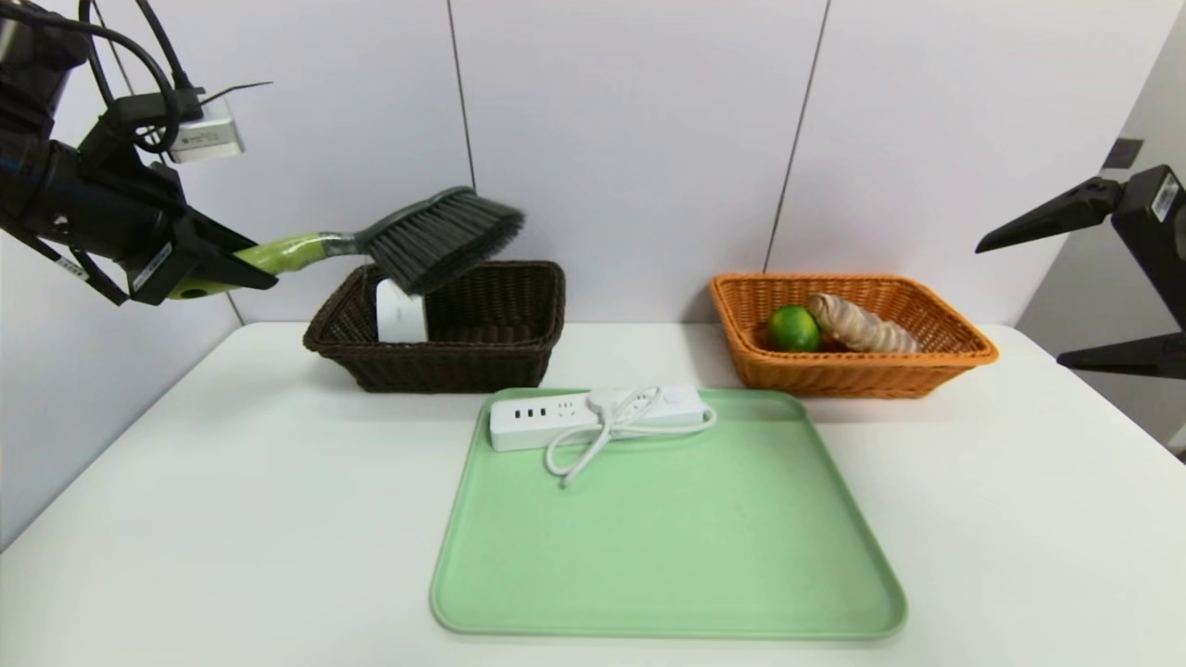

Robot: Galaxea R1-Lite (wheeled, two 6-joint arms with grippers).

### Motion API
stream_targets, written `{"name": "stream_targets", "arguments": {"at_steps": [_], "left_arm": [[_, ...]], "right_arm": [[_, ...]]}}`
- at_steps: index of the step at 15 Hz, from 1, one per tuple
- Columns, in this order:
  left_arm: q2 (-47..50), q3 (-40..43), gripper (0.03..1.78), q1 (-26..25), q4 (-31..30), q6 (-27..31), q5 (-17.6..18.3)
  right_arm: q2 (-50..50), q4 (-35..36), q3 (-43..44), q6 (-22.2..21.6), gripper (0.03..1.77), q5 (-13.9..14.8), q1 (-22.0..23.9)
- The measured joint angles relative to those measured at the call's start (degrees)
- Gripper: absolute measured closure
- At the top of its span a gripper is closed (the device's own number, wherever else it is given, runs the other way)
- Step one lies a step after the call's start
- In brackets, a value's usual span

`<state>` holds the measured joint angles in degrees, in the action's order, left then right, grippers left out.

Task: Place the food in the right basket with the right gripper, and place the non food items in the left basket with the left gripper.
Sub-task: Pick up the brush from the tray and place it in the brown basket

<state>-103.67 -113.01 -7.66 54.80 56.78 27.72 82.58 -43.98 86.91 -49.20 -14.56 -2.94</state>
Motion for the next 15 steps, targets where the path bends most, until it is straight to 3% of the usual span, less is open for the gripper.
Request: {"name": "stream_targets", "arguments": {"at_steps": [5,9,15], "left_arm": [[-4.5,-0.4,1.39,-0.8,-2.8,1.7,-1.8],[-7.8,-0.5,1.39,-1.1,-8.9,2.0,-5.3],[-10.4,-0.7,1.39,-1.0,-10.3,8.8,-6.8]], "right_arm": [[0.5,0.1,-0.5,0.0,0.09,0.0,0.0],[0.9,0.2,-0.5,-0.2,0.09,0.0,0.0],[1.3,0.2,-1.2,-1.7,0.09,0.1,0.0]]}}
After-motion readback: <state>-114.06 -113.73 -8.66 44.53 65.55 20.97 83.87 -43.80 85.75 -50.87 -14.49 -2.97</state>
